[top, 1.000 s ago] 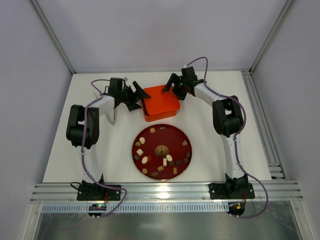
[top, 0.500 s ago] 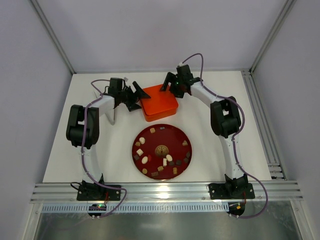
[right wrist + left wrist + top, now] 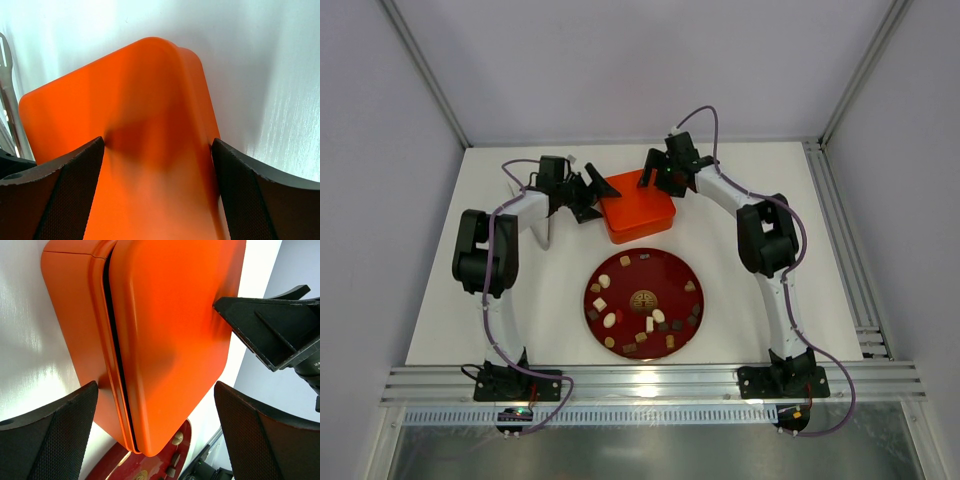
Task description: Pack the chocolate
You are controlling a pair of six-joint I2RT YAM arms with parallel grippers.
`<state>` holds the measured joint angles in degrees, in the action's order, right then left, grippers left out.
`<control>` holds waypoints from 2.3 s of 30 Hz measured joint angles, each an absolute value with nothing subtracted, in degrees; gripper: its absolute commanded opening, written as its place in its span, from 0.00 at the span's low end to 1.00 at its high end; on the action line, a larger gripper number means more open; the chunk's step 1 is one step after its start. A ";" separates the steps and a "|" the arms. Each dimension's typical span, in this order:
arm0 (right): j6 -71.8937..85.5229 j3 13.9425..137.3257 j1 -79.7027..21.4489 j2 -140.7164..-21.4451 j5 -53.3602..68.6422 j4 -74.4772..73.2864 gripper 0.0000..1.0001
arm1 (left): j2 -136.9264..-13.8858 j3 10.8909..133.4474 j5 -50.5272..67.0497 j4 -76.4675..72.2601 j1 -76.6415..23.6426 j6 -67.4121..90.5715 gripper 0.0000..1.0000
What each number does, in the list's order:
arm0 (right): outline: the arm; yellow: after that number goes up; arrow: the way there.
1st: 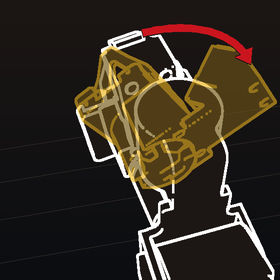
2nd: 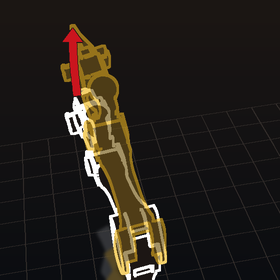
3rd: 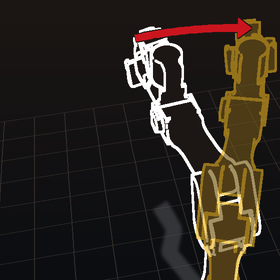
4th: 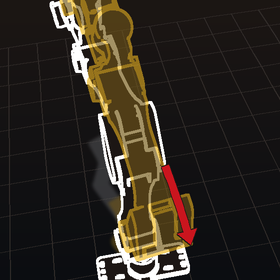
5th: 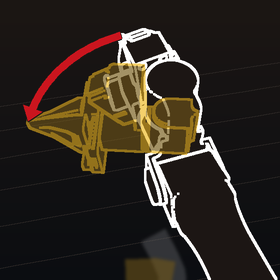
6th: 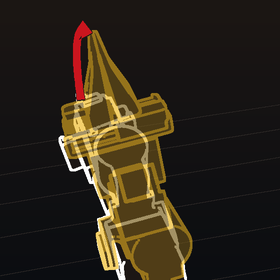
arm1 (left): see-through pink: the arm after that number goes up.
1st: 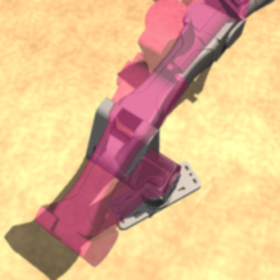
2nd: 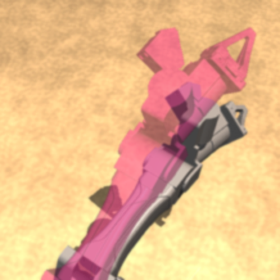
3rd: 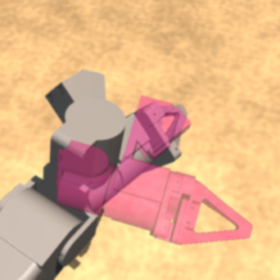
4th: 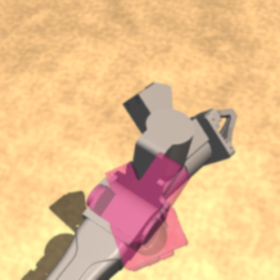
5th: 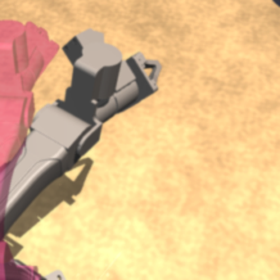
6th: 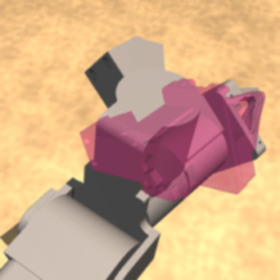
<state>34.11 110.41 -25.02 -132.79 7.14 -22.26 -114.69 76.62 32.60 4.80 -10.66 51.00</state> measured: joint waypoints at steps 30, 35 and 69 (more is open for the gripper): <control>28.60 114.24 -28.47 -132.79 -0.03 -27.90 0.91 | -115.18 77.19 31.73 7.62 -10.59 50.59 0.81; 28.10 114.24 -28.49 -132.79 0.32 -27.94 0.92 | -116.03 77.91 31.03 8.86 -10.59 50.33 0.75; 23.40 107.13 -29.65 -128.73 1.58 -26.13 0.95 | -121.80 95.59 23.03 33.67 -10.96 41.12 0.35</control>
<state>23.40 107.13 -29.65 -128.73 1.58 -26.13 -121.80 95.59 23.03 33.67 -10.96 41.12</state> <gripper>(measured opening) 0.949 0.423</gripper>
